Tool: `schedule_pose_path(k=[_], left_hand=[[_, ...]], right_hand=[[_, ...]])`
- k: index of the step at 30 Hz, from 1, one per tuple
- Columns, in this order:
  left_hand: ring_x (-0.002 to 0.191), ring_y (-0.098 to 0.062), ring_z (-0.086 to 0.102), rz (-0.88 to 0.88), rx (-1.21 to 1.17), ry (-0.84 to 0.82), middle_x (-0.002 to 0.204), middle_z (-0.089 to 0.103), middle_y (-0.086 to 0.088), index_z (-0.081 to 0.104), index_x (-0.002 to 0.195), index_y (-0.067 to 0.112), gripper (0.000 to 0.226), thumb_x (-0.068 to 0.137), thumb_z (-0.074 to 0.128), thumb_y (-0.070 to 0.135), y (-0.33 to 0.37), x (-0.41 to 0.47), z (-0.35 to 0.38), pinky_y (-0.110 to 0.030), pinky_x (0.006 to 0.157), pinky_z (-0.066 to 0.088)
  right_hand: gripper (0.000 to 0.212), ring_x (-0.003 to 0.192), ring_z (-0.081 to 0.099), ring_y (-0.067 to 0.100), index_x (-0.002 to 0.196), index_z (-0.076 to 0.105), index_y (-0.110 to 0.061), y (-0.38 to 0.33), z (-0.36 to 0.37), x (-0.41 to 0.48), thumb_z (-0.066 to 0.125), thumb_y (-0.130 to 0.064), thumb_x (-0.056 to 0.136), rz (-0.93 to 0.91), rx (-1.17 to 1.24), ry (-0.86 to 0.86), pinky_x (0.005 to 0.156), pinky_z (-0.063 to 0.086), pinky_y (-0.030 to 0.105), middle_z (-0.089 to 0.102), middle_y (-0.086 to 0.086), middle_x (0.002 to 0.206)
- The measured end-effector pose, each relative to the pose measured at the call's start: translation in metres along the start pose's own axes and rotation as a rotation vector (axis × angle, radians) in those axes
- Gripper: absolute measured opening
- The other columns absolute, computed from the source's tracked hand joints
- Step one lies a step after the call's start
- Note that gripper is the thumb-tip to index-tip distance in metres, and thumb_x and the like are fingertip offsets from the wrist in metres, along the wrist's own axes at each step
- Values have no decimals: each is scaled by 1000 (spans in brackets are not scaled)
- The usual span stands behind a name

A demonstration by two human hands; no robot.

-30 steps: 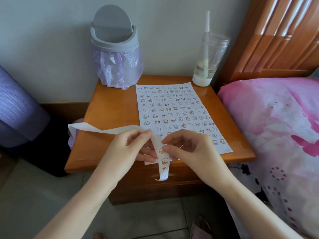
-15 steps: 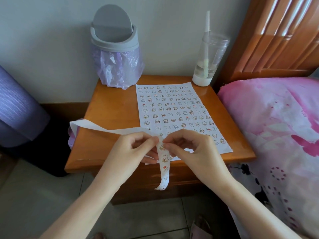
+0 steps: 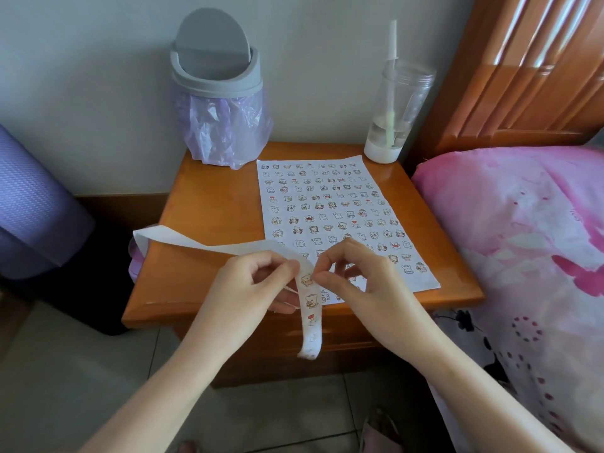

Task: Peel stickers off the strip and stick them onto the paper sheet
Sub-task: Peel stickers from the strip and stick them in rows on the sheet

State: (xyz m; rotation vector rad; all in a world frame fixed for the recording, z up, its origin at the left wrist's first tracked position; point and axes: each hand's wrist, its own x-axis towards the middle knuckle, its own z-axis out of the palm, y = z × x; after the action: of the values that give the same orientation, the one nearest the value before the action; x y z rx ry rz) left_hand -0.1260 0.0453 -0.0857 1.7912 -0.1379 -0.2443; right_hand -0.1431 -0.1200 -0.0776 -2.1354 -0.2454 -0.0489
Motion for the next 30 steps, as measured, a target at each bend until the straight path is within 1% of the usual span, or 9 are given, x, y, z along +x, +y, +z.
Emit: schedule_pose_path(k=[3,5,7,10,14,19,23,27,30], left_hand=[[64,-8,72,-12,-16,7,69,73,17,66,85,19,12,90,56,22,1,0,-2,-15,53,55],[64,-8,72,-7,-24,5,70,73,17,66,85,19,12,89,56,22,1,0,-3,-14,53,55],[64,-7,72,-3,-23,1,69,73,17,66,85,19,11,89,56,21,2,0,-2,-14,54,55],[64,-6,72,5,-21,-7,68,73,15,66,84,18,11,89,56,21,2,0,-1,-13,53,54],[65,-8,72,11,-30,-10,70,74,11,67,85,17,11,88,57,21,2,1,-2,-15,55,56],[68,-12,73,24,-30,-14,74,75,3,70,89,12,14,88,58,20,1,1,-2,-21,61,59],[68,-10,72,32,-31,-13,73,75,5,69,84,18,12,88,58,19,2,0,-1,-17,58,56],[70,-7,72,26,-3,-7,74,75,9,69,84,21,12,88,58,20,1,0,-1,-17,58,57],[68,-6,72,15,-14,-12,73,74,11,69,82,21,13,89,58,19,2,0,-1,-15,56,55]], right_hand=[[10,83,54,5,83,59,-26,0,-3,0,61,-17,88,-18,5,32,77,43,11,59,-12,90],[6,83,56,7,89,61,-25,1,-6,1,63,-20,86,-30,32,60,77,46,15,60,-12,93],[9,82,57,7,93,64,-26,1,-6,1,65,-22,85,-42,32,63,75,49,18,61,-12,94],[9,79,57,6,92,67,-25,2,-2,2,67,-21,84,-52,-7,60,72,50,19,62,-12,90],[7,79,58,6,88,70,-22,3,1,2,68,-19,83,-73,-22,66,70,49,14,64,-12,85],[6,79,60,6,87,70,-20,3,1,1,70,-19,81,-40,43,66,71,51,18,66,-10,85],[4,79,62,9,84,70,-23,4,-1,2,70,-22,81,-20,76,50,72,53,24,68,-11,82],[1,76,59,9,83,68,-21,4,0,1,68,-21,82,-3,80,25,71,51,25,66,-10,81],[1,70,54,11,83,66,-21,4,1,0,67,-21,83,4,91,20,67,47,25,64,-12,77]])
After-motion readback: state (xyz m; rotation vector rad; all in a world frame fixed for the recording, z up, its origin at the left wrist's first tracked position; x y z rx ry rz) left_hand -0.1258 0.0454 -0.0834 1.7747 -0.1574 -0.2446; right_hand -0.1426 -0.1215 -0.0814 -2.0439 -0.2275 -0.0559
